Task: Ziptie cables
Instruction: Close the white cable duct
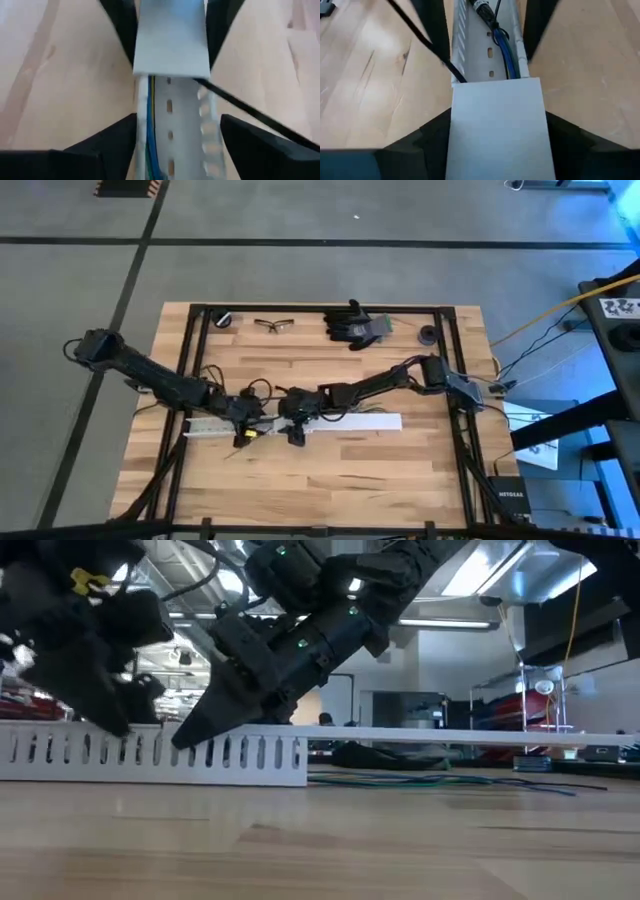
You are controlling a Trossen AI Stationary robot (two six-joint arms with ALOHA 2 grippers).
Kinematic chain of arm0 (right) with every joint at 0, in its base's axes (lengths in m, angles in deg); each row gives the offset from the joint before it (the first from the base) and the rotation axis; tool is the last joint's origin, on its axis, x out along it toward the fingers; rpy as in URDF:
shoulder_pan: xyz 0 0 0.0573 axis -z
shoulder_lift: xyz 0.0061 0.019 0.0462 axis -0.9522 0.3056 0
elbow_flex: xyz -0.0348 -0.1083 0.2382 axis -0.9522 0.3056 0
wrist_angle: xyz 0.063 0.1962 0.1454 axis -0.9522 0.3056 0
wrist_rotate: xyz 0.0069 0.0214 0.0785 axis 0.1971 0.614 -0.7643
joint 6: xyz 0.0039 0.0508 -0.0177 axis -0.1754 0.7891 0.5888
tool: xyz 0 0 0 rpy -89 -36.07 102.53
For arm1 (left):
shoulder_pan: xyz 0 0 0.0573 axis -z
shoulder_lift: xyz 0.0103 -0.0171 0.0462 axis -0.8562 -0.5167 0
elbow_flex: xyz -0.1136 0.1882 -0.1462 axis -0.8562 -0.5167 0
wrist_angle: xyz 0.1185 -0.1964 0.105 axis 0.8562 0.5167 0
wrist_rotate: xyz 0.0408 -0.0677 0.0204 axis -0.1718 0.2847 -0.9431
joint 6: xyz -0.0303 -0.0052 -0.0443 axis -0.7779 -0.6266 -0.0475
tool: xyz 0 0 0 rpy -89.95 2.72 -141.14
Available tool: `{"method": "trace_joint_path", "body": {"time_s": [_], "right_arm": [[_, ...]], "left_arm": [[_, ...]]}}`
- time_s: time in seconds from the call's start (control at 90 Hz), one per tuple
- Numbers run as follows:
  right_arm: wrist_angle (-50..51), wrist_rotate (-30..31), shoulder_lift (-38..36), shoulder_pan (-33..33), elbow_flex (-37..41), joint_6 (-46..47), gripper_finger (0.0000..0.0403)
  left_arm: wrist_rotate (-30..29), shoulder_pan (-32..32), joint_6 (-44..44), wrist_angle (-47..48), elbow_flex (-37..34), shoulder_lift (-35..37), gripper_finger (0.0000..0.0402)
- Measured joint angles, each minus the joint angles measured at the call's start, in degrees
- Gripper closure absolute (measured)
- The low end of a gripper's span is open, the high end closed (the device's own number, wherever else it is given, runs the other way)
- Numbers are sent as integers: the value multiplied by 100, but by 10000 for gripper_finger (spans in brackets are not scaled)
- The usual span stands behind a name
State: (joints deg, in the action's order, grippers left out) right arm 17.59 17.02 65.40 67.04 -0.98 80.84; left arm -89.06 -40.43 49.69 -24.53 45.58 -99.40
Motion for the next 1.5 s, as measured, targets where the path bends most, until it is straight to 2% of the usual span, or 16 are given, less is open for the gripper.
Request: {"method": "trace_joint_path", "body": {"time_s": [0.067,0.156,0.4,0.656,1.033,1.256,1.389,1.5], "right_arm": [[2,1,0,0,0,-22,169],[8,-10,0,0,2,-55,169],[30,35,-2,-2,11,-85,169],[-17,-29,-3,-19,42,-63,169],[-802,-61,84,-15,55,107,172],[-721,-133,69,-37,22,92,186],[-511,-206,29,-33,-16,58,167],[32,51,-70,-39,-225,-204,139]], "left_arm": [[-44,54,-171,68,-66,161,136],[-148,137,-272,-362,-258,125,136],[-450,241,-248,-1772,-550,-649,138],[-479,244,5,-2712,-554,-1326,193],[-481,207,12,-2790,-546,-1358,195],[-475,207,-58,-2768,-542,-1358,194],[-477,209,-64,-2771,-533,-1358,194],[-484,207,-64,-2764,-530,-1360,194]]}}
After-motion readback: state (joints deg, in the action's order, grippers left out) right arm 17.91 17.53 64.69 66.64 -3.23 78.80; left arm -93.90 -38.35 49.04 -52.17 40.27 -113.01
